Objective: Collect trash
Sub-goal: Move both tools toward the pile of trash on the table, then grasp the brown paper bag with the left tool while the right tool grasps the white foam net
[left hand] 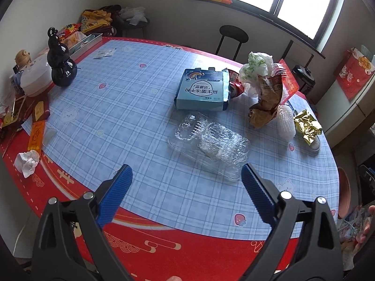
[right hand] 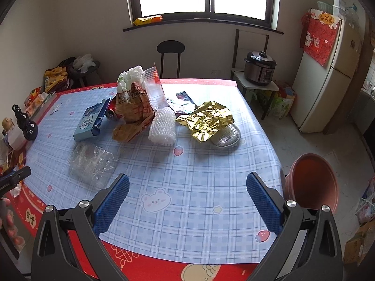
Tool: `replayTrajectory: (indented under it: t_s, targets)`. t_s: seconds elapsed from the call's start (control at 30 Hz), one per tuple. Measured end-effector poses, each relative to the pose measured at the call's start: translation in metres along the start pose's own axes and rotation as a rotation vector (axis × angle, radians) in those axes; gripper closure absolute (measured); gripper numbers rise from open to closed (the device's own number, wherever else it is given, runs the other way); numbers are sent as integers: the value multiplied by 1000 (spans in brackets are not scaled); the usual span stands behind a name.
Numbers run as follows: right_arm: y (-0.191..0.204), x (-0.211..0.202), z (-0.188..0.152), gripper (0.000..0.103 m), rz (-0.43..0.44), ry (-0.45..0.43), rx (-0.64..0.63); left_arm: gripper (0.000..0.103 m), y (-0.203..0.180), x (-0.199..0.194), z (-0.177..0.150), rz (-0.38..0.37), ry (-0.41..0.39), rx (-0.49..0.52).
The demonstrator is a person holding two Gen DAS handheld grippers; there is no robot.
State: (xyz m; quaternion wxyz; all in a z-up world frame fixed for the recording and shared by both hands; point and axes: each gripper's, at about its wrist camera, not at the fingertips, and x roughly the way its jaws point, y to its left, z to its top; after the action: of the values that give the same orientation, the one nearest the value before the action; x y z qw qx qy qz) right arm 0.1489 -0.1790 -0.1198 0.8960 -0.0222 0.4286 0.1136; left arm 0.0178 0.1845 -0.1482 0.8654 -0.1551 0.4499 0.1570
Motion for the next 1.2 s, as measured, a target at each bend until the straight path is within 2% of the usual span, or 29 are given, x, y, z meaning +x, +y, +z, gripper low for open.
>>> replayTrajectory:
  t_s: [0.03, 0.2, 0.3, 0.33, 0.43, 0.57, 0.63, 0.7, 0.8, 0.9, 1.0, 1.13, 1.2]
  targets:
    - [4, 5, 1, 5, -3, 10, 4, 20, 4, 8, 4, 0, 11, 3]
    - [25, 24, 4, 5, -31, 36, 8, 20, 19, 43, 31, -43, 48, 7]
    - [27, 35, 3, 5, -40, 72, 40, 14, 4, 64, 53, -27, -1, 127]
    - [27, 38, 2, 5, -43, 83, 59, 7, -6, 73, 60, -18, -14, 176]
    - [21, 44, 1, 5, -64, 97, 106, 6, -40, 103, 80, 5, -48, 315]
    - [11, 44, -2, 5, -98, 95, 150, 6, -88, 149, 87, 81, -83, 529]
    - [4, 43, -5, 5, -115, 98, 170, 6, -101, 166, 89, 83, -87, 576]
    - [-5, 42, -9, 5, -132, 101, 191, 6, -104, 174, 92, 74, -66, 560]
    - [-17, 46, -16, 5, -147, 115, 210, 6, -98, 171, 94, -15, -44, 478]
    - [-23, 58, -18, 5, -155, 159, 224, 7, -99, 169, 92, -75, -17, 458]
    - [-20, 64, -12, 5, -131, 152, 229, 8, -108, 162, 100, -147, -19, 429]
    - [-10, 68, 4, 5, -120, 126, 178, 9, -125, 156, 123, -313, -16, 307]
    - [-9, 70, 11, 5, -116, 115, 172, 8, -141, 161, 129, -378, 5, 288]
